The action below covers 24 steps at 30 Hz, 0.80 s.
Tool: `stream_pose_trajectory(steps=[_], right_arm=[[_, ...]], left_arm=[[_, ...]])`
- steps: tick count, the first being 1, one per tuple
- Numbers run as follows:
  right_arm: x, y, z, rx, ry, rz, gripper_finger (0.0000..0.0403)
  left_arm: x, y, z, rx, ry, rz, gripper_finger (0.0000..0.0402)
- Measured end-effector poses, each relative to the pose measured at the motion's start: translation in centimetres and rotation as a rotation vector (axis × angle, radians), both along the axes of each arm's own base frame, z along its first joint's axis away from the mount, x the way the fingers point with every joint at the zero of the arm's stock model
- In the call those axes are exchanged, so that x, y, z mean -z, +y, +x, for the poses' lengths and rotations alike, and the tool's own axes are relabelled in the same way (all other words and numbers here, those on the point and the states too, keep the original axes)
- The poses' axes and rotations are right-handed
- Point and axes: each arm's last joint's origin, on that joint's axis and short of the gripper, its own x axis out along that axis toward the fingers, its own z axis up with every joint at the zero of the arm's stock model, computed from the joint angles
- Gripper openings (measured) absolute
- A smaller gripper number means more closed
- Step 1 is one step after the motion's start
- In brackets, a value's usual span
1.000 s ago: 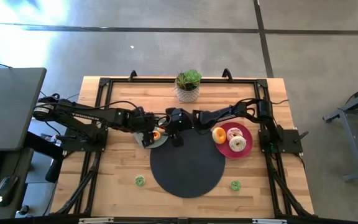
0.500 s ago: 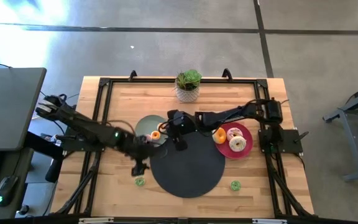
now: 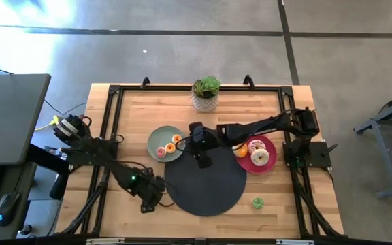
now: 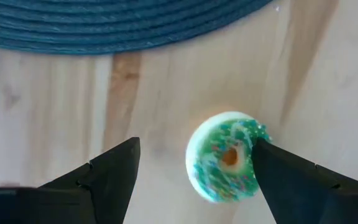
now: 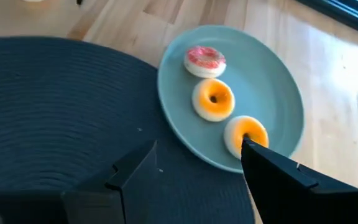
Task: Pick & Place donuts
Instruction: Put the left small green donut on the blue plate
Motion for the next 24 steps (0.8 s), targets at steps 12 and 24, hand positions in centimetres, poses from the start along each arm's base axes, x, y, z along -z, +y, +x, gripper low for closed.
stream_pose_trajectory(steps=[12, 24], right_arm=[[0.0, 0.7, 0.0, -0.012, 0.004, -0.001, 0.0222], [0.0, 0.7, 0.0, -0.015, 0.004, -0.003, 0.0222]], left_arm=[[0.6, -0.2, 0.2, 0.049, 0.022, -0.008, 0.0169], [-3.3, 5.3, 1.8, 0.149, -0.012, 0.098, 0.0022]])
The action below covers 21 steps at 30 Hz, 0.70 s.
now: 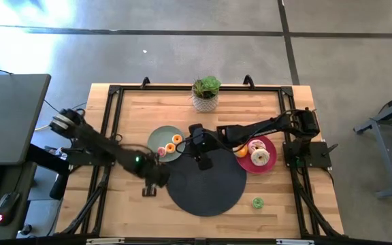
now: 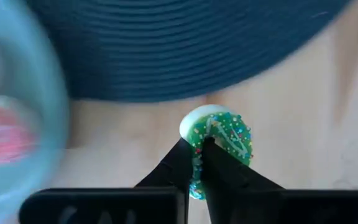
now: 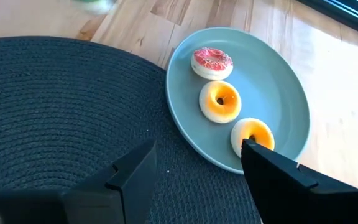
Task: Pick & Place donuts
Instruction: Put the left small green donut on the blue plate
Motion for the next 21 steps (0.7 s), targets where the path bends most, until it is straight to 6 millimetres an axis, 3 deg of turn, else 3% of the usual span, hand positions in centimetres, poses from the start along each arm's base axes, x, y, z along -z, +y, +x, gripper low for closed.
stream_pose_trajectory(steps=[6, 13, 16, 21], right_arm=[[0.2, 0.0, -0.1, -0.006, 0.020, 0.005, 0.0222], [0.4, 0.0, -0.4, -0.011, 0.057, 0.008, 0.0222], [0.5, 0.0, -0.4, -0.011, 0.067, 0.008, 0.0222], [0.6, 0.0, -0.5, -0.004, 0.080, 0.001, 0.0222]], left_arm=[[-3.1, 6.6, 0.0, -0.072, -0.020, 0.137, 0.0019], [-2.7, 13.6, -0.3, -0.250, 0.027, 0.149, 0.0041], [-1.6, 15.1, 0.1, -0.297, -0.007, 0.064, 0.0060], [0.0, 15.6, -0.1, -0.258, 0.006, 0.076, 0.0109]])
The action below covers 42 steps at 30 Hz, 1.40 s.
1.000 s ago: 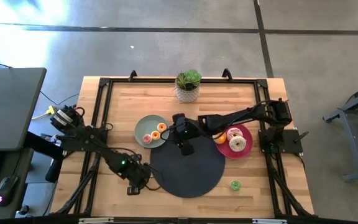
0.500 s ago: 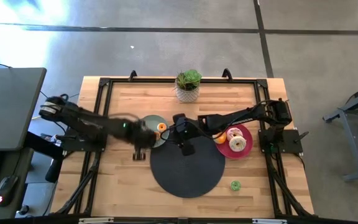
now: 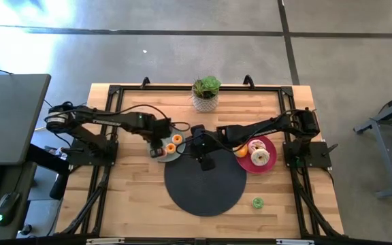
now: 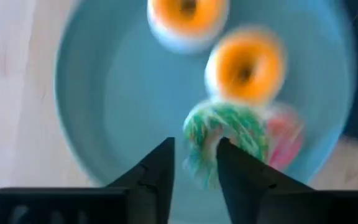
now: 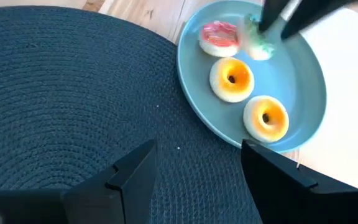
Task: Pick & Place donuts
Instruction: Put the left small green donut on the blue plate, then put the small green donut on the blue plate
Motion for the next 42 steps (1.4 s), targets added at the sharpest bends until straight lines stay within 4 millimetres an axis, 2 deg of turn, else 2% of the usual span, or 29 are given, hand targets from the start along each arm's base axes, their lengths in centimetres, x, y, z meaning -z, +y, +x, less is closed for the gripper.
stream_pose_trajectory(steps=[2, 8, 13, 19, 24, 31, 37, 42], right_arm=[[0.0, 0.0, 0.0, 0.003, 0.005, -0.002, 0.0222], [0.3, 0.0, -0.5, 0.042, 0.060, 0.037, 0.0222], [-0.6, 0.7, -2.0, 0.087, 0.156, 0.081, 0.0213], [-2.5, 4.1, -5.3, 0.044, 0.328, 0.176, 0.0204], [-3.6, 8.1, -7.9, -0.034, 0.457, 0.325, 0.0206], [-2.5, 13.1, -10.9, -0.074, 0.614, 0.206, 0.0206], [-2.3, 14.9, -12.3, 0.008, 0.671, 0.218, 0.0207], [0.2, 14.9, -14.5, 0.067, 0.820, 0.209, 0.0207]], left_arm=[[0.2, 0.0, -0.4, 0.004, 0.040, 0.033, 0.0132], [0.1, 0.2, -0.1, 0.004, 0.015, 0.080, 0.0191], [0.0, 0.3, -0.1, 0.026, 0.013, 0.125, 0.0212], [-0.3, 0.6, 0.6, 0.045, -0.039, 0.217, 0.0214], [-0.9, 0.9, 1.8, 0.033, -0.170, 0.268, 0.0214], [-1.9, 0.9, 3.4, 0.049, -0.383, 0.226, 0.0214], [-2.5, 0.7, 4.1, 0.066, -0.491, 0.168, 0.0214], [-2.4, 0.6, 4.1, 0.035, -0.498, 0.103, 0.0214]])
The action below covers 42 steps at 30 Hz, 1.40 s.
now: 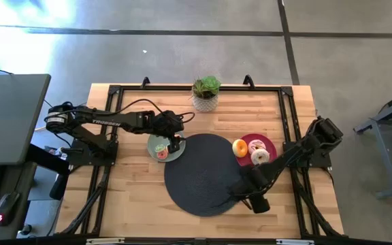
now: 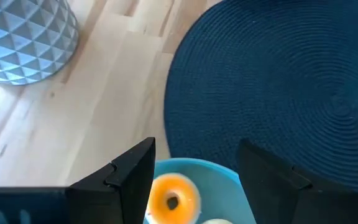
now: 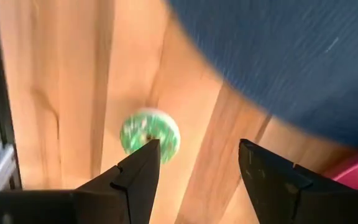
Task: Pick & Place donuts
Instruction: Put the small green donut on the blue plate
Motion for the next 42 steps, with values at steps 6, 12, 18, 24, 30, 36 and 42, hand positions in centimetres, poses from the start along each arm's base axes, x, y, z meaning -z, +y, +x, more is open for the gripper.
stream_pose_trajectory(steps=[6, 12, 18, 24, 30, 36, 42], right_arm=[[2.8, 0.1, -2.1, -0.043, 0.050, -0.055, 0.0207], [4.5, 0.6, -2.9, -0.048, 0.021, -0.024, 0.0207], [3.8, 0.7, -2.9, -0.011, 0.056, -0.034, 0.0207], [3.1, 1.3, -2.4, -0.007, 0.034, 0.008, 0.0207], [4.8, 1.5, -3.2, 0.022, 0.025, 0.035, 0.0207], [6.0, 1.4, -3.5, 0.039, -0.014, 0.079, 0.0204], [6.2, 0.5, -3.3, 0.077, 0.004, 0.084, 0.0167]], left_arm=[[0.0, -0.1, 0.0, 0.014, -0.004, -0.022, 0.0214], [0.0, -0.1, 0.0, 0.014, -0.005, -0.022, 0.0214], [0.0, -0.1, 0.0, 0.012, -0.005, -0.024, 0.0214], [0.0, -0.1, 0.0, -0.010, -0.013, -0.044, 0.0214], [0.0, -0.1, 0.0, 0.001, -0.013, -0.048, 0.0214], [-0.1, -0.1, 0.1, 0.010, -0.017, -0.054, 0.0214], [-0.5, -0.2, -0.1, 0.047, -0.032, -0.043, 0.0214]])
